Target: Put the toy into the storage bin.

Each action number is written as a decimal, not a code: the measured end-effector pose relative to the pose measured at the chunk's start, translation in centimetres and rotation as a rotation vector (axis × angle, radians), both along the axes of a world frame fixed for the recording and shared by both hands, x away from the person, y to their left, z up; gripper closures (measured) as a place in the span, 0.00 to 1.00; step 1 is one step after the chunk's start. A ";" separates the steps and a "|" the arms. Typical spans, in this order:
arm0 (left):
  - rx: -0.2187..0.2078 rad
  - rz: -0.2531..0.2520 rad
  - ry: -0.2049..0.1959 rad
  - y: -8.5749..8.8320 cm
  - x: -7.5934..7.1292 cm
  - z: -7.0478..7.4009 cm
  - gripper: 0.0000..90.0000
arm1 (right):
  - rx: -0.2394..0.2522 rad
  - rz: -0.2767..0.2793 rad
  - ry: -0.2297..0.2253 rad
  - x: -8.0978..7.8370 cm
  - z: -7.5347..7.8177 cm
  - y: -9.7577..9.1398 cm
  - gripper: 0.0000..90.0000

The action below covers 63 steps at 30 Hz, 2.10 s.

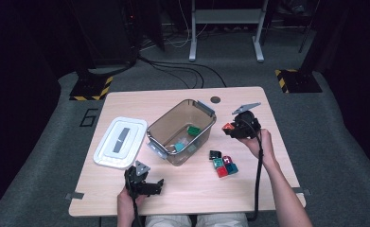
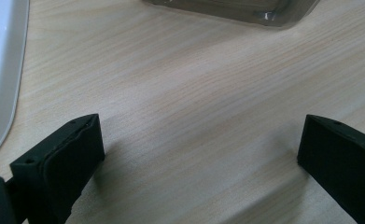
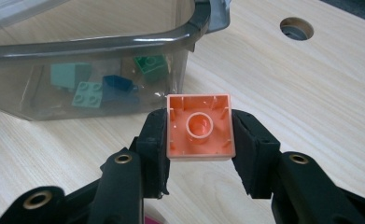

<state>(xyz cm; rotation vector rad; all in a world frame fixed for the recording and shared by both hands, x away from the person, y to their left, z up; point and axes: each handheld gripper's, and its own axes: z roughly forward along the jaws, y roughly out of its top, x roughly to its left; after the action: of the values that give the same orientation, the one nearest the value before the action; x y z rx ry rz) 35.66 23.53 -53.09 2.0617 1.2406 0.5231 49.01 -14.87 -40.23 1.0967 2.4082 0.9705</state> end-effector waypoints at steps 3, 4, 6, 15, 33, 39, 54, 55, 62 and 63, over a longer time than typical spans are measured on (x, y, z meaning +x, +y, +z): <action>0.000 0.000 0.000 0.0 0.0 0.0 0.00 | 0.004 -0.004 -0.006 -0.1 0.4 0.1 0.65; 0.000 0.000 0.000 0.0 0.0 0.0 0.00 | 0.005 -0.003 -0.008 -0.1 0.5 0.1 0.65; 0.000 0.000 0.000 0.0 0.0 0.0 0.00 | 0.005 0.000 -0.013 -0.1 0.9 0.2 0.65; -0.001 0.000 0.000 0.0 0.0 0.0 0.00 | 0.004 0.010 -0.034 0.0 1.9 0.5 0.65; -0.001 0.000 0.000 0.0 0.0 0.0 0.00 | 0.012 0.024 -0.064 1.2 3.5 2.3 0.65; 0.000 0.000 0.000 0.0 0.0 0.0 0.00 | 0.014 0.030 -0.064 1.8 3.6 3.1 0.65; 0.000 0.000 0.000 0.0 0.0 0.0 0.00 | 0.009 0.057 -0.061 3.1 3.7 5.4 0.65; -0.001 0.000 0.000 0.0 0.0 0.0 0.00 | 0.008 0.062 -0.063 3.2 3.7 5.6 0.65; 0.000 0.000 0.000 0.0 0.0 0.0 0.00 | 0.000 0.072 -0.051 3.6 3.5 6.6 0.65; 0.000 0.000 0.000 0.0 0.0 0.0 0.00 | -0.003 0.076 -0.053 3.7 3.5 6.7 0.65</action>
<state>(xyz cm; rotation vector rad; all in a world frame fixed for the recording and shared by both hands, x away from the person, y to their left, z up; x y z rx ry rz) 35.66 23.54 -53.09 2.0621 1.2404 0.5227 52.67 -8.21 -36.75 0.9718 2.4232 1.0070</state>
